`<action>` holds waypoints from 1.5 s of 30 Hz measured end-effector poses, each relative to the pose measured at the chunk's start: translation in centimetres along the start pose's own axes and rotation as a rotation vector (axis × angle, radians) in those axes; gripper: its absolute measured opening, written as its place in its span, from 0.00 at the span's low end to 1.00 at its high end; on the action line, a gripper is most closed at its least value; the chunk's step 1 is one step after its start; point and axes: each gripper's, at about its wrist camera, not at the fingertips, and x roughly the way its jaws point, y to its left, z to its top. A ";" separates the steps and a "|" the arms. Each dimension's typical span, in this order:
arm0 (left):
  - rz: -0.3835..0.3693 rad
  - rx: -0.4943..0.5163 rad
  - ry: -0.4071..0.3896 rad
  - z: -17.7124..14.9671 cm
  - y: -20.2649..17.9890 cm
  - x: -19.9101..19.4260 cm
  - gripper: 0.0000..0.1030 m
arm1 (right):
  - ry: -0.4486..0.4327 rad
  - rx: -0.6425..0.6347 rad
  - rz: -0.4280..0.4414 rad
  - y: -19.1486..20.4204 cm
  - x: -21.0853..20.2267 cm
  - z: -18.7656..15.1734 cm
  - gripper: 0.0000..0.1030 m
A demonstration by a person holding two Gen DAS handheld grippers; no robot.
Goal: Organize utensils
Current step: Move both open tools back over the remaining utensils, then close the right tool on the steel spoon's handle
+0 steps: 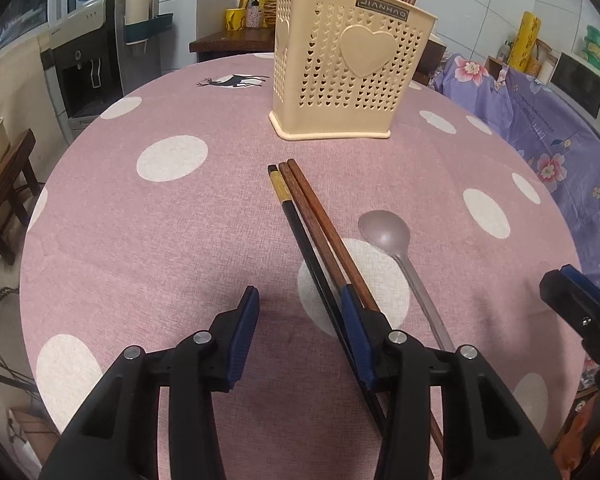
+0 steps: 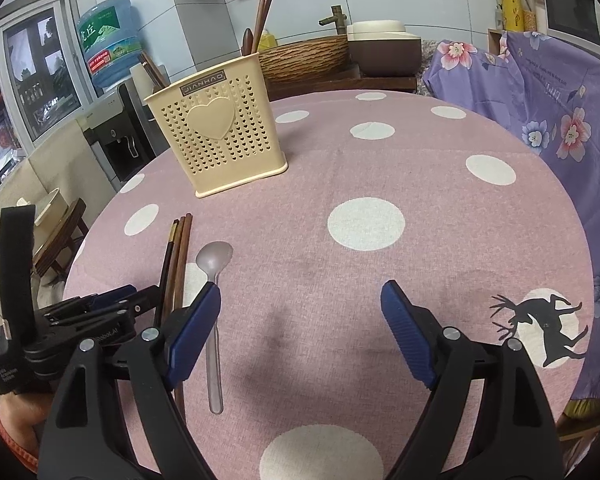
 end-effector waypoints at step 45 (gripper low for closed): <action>0.024 -0.177 -0.066 0.1 6.8 -2.3 0.42 | 0.282 -0.288 -0.040 10.0 11.8 2.6 0.64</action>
